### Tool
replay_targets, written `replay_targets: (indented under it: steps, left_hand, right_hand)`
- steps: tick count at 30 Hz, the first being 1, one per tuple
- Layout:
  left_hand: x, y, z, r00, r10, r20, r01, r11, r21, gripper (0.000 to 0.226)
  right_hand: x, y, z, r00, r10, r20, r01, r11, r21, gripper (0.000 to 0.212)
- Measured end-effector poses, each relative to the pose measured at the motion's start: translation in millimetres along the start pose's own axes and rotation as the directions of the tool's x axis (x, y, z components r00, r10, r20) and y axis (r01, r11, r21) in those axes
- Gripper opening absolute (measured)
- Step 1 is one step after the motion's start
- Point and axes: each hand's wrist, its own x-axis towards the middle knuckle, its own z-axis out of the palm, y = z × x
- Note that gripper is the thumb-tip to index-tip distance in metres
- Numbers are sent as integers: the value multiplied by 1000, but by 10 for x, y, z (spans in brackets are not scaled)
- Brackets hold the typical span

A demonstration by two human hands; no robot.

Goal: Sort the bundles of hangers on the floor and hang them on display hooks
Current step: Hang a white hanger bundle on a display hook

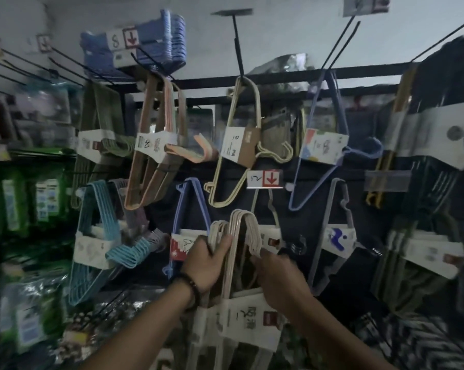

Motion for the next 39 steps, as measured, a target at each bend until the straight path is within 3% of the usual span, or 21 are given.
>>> replay_targets:
  steps: [4,8,11,13,18,21,24,28,33,39]
  left_hand:
    - [206,-39,-84,991,121,-53,-113,983,146,26]
    - [205,116,-258,961,243,132,-258,960,113,24]
    - [218,219,-306,900,376,221,-413,897,156,34]
    - [273,269,-320,873,404,275,-457,874,167,26]
    - [356,448,-317,775,462,432,-563,815,139,41]
    - [441,428,-352,785,500,366,-581,799,155,53]
    - [542,340,-509,815,519,257,-575,778,253,77]
    - [488,350,-582,738,514,437,-653,708,270,53]
    - [408,440,-453,680,532,505,-689,700,190,85]
    - [342,512,-339,738,513,438,-628,761,165,67]
  right_hand:
    - [393,294,-124,999,25,-38,-33,977,-210,31]
    - [499,402,-282,984,6,-176,-34,987,-159,15]
    - [475,380,-274,981,9,-194,-20,998,-58,16]
    - [451,374,-247,982,11,-188,-26,996,-82,18]
    - [401,376,-233,977,5,-213,-23,996,-81,14]
    - [385,417,-220,956,-31,-291,2,995,-101,22]
    - [385,450,-263,965,10,-263,-32,996,-79,28]
    - [377,397,-388,970,-35,-240,7,993,-117,14]
    - [283,256,-404,947,-110,-301,56,982,-181,14]
    - [432,164,-437,934,-109,-340,47,982,-185,17]
